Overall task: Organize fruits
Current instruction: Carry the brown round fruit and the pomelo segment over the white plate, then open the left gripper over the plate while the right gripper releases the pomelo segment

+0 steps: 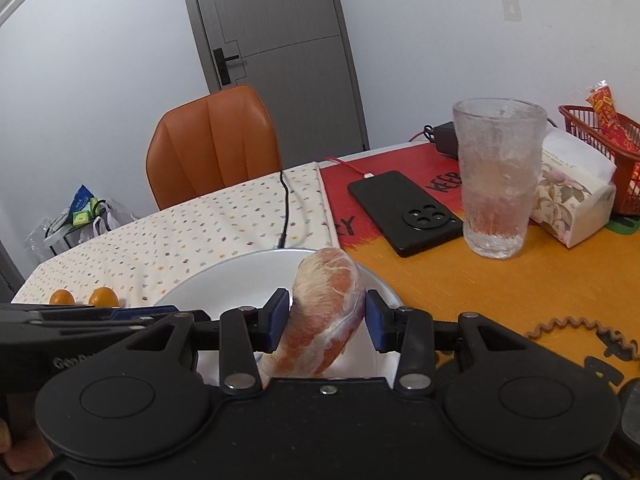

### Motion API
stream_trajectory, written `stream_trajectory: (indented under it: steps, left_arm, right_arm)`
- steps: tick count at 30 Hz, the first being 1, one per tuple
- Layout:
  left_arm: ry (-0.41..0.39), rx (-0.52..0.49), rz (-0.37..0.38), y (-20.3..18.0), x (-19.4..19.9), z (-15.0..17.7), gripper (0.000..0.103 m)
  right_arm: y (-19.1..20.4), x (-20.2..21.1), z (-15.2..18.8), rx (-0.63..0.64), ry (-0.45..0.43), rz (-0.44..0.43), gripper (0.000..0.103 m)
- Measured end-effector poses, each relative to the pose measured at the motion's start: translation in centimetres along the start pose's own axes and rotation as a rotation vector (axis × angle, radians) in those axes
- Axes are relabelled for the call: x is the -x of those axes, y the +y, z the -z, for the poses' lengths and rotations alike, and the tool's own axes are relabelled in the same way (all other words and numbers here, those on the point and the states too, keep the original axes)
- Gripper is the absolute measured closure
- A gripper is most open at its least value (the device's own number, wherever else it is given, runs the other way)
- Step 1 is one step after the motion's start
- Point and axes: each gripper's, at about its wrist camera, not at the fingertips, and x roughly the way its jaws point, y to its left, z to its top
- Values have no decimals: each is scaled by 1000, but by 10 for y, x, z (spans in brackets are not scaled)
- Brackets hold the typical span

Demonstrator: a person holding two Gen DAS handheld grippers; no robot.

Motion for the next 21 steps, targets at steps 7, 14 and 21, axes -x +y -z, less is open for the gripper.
stream_trajectory:
  steps: [7,14,21]
  left_arm:
    - [-20,37,-22,18,18,-2,71]
    - [-53,45,-42,36,43,-2,37]
    - [-89,53,-91,55,72,3,15]
  right_arm:
    - [10,-4,-6,-9,-2,-47,63]
    - [17,6,-9,-23,-19,-66,54]
    - [25,23,-5,-29,-32,-63,44]
